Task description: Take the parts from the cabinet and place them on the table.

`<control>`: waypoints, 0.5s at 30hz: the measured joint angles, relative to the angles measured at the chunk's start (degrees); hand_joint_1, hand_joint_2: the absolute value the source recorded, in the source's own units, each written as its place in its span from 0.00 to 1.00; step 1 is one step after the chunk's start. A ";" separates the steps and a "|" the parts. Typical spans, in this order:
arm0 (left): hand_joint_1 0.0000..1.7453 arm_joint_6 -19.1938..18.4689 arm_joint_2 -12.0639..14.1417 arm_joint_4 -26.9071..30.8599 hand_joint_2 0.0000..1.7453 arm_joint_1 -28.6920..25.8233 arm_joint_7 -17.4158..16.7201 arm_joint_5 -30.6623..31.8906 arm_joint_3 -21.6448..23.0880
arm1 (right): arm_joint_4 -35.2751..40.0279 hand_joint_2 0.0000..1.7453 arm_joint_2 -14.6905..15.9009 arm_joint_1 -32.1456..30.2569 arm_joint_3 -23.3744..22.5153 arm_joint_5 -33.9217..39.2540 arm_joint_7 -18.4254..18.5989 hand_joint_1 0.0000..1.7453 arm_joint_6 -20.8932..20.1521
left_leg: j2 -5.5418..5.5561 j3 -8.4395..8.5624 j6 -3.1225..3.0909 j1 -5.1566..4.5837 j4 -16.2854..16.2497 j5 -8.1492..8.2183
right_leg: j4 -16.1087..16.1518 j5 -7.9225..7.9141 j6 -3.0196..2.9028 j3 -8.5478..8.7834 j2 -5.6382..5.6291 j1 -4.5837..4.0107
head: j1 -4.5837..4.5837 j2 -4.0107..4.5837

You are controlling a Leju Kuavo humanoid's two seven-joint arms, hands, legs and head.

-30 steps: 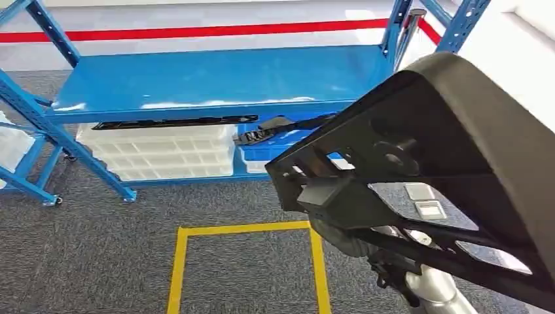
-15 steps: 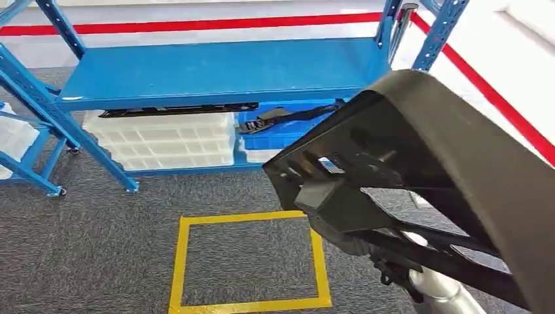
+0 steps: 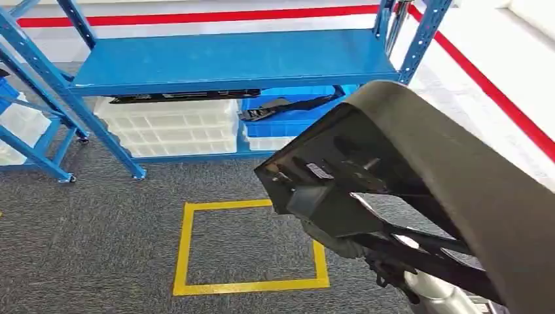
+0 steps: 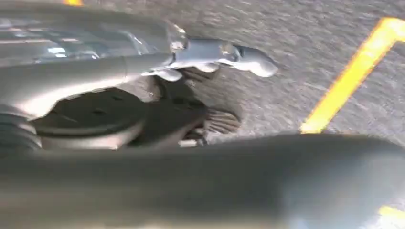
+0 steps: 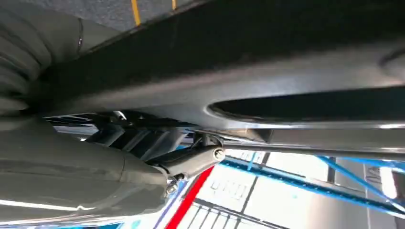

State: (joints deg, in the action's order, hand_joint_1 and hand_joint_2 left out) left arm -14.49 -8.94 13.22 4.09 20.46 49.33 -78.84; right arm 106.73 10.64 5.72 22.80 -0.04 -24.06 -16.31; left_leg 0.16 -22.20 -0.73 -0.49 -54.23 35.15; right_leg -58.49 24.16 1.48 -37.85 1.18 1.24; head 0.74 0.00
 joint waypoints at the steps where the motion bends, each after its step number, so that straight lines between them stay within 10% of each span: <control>1: 0.00 -0.02 0.00 0.00 1.00 -0.07 0.00 0.02 0.00 | 0.00 1.00 0.02 0.14 0.13 0.00 0.02 1.00 0.00 | 0.00 -0.33 -0.34 -0.16 -0.19 -0.38 | 0.34 -0.71 0.40 -0.02 0.02 0.11 | -0.02 0.02; 3: 0.00 -0.02 -0.13 0.00 1.00 -0.16 0.00 0.02 0.00 | -0.11 1.00 0.33 0.26 0.37 0.07 0.02 1.00 0.00 | -0.60 -1.84 -1.46 0.28 0.16 -2.38 | -0.12 1.45 0.88 -0.78 -0.58 0.16 | 0.00 0.00; 6: 0.00 -0.11 -0.22 0.00 1.00 -0.12 -0.02 0.04 -0.02 | -0.41 1.00 0.74 0.39 0.68 0.24 0.11 1.00 -0.04 | -0.73 -5.06 -2.29 0.01 -0.44 -4.56 | -10.89 11.90 0.69 -2.97 -0.72 0.07 | -0.13 0.02; 7: 0.00 -0.11 -0.31 0.00 1.00 -0.12 -0.02 0.04 -0.02 | -0.52 1.00 0.83 0.39 0.76 0.24 0.11 1.00 -0.07 | -0.80 -6.25 -2.34 -0.10 -0.78 -5.25 | -14.94 13.10 0.80 -3.43 -0.77 0.06 | -0.13 0.02; 9: 0.00 -0.11 -0.33 0.00 1.00 -0.12 -0.04 0.04 -0.02 | -0.57 1.00 1.05 0.40 0.98 0.26 0.11 1.00 -0.07 | -0.96 -8.96 -2.29 -0.19 -1.88 -6.38 | -18.04 10.16 1.06 -2.19 -0.80 0.06 | -0.15 0.02; 11: 0.00 -0.11 -0.39 0.00 1.00 -0.10 -0.04 0.07 -0.02 | -0.57 1.00 1.22 0.57 1.18 0.28 0.11 1.00 -0.09 | -0.98 -11.56 -2.00 -0.19 -3.31 -7.24 | -12.35 6.50 0.98 3.47 -0.82 0.05 | -0.15 0.02; 13: 0.00 -0.20 -0.57 0.00 1.00 -0.07 -0.07 0.07 -0.02 | -0.50 1.00 1.25 0.93 1.33 0.35 0.15 1.00 -0.09 | -0.90 -13.03 -1.57 -0.55 -4.83 -7.74 | -1.22 8.98 0.40 11.79 -0.84 -0.22 | -0.17 0.02; 15: 0.00 -0.26 -0.61 0.00 1.00 -0.06 -0.07 0.07 -0.04 | -0.46 1.00 1.25 1.27 1.42 0.57 0.15 1.00 -0.13 | -0.96 -13.71 -1.03 -0.43 -5.16 -8.83 | 1.24 10.49 0.08 12.66 -0.86 -0.44 | -0.04 0.00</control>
State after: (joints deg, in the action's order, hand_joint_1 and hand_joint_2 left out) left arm -14.75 -9.55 13.22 4.03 20.39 49.40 -78.88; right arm 106.27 11.89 6.99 24.22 0.53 -23.91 -16.44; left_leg -0.79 -35.90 -1.76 -0.92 -59.39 26.32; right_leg -57.25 34.65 1.57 -25.19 0.32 0.80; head 0.70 0.00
